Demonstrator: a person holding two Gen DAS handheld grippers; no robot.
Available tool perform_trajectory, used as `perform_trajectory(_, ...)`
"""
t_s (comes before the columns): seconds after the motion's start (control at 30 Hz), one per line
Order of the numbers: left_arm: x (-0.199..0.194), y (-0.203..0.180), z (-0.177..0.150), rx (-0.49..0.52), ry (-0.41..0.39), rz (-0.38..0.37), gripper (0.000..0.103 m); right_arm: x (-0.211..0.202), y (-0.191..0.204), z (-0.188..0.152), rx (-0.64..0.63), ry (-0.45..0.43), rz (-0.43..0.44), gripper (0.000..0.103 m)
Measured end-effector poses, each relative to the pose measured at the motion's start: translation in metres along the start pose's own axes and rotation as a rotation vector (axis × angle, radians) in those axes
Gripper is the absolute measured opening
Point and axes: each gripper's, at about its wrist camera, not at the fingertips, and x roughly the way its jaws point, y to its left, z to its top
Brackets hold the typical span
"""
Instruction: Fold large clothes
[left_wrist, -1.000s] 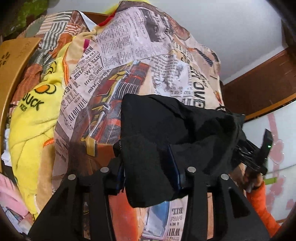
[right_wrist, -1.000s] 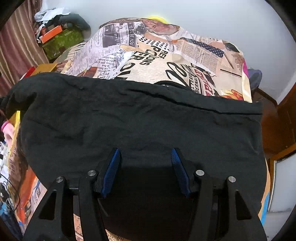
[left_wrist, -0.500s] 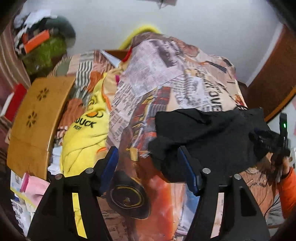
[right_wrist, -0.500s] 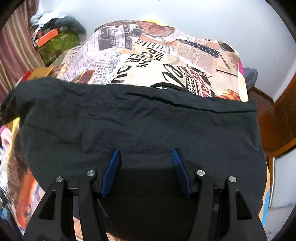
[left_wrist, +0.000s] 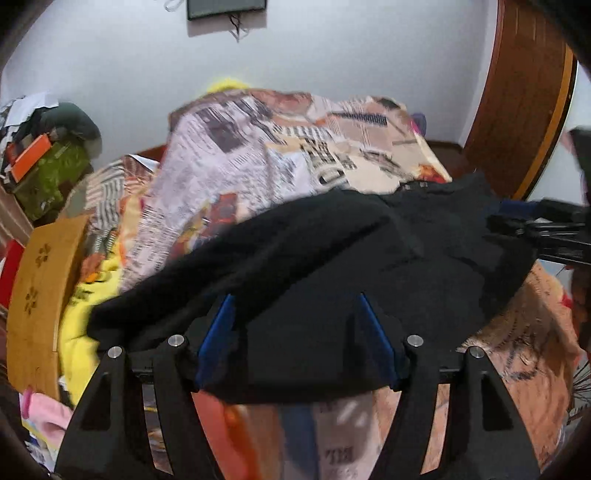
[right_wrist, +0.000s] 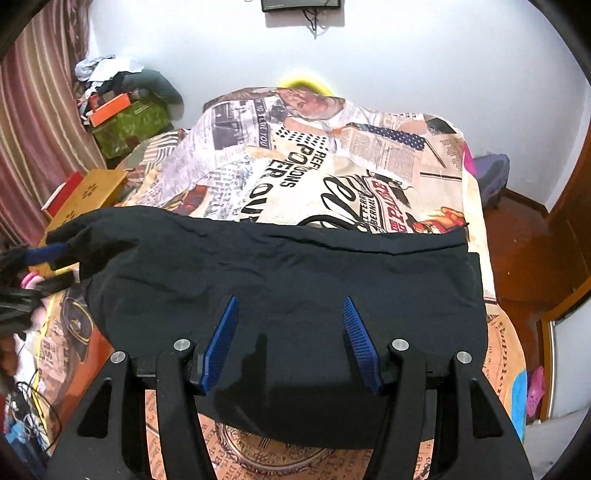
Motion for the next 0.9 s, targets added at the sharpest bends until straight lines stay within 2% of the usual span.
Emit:
perform_trajectory(0.13, 0.04, -0.013, 0.005, -0.024, 0.035, -0.008, 0.068, 0.01, 0.003, -0.002, -0.041, 0.01, -0.012, 0.055)
perform_trajectory(0.27, 0.064, -0.016, 0.015, -0.028, 0.019, 0.02, 0.082, 0.027, 0.0, -0.004, -0.052, 0.036, -0.007, 0.055)
perform_trajectory(0.47, 0.097, -0.015, 0.03, -0.045, 0.036, -0.009, 0.092, 0.054, -0.013, -0.005, -0.002, 0.087, 0.022, 0.055)
perform_trajectory(0.57, 0.116, -0.016, 0.033, -0.07, 0.038, -0.008, 0.102, 0.06, -0.013, -0.009, -0.01, 0.08, 0.012, 0.056)
perform_trajectory(0.67, 0.124, -0.021, 0.033, -0.079, 0.03, -0.004, 0.103, 0.059, -0.008, -0.012, -0.041, 0.072, -0.007, 0.058)
perform_trajectory(0.9, 0.109, -0.019, 0.022, -0.111, 0.041, -0.017, 0.102, 0.052, -0.005, -0.018, -0.064, 0.091, -0.028, 0.062)
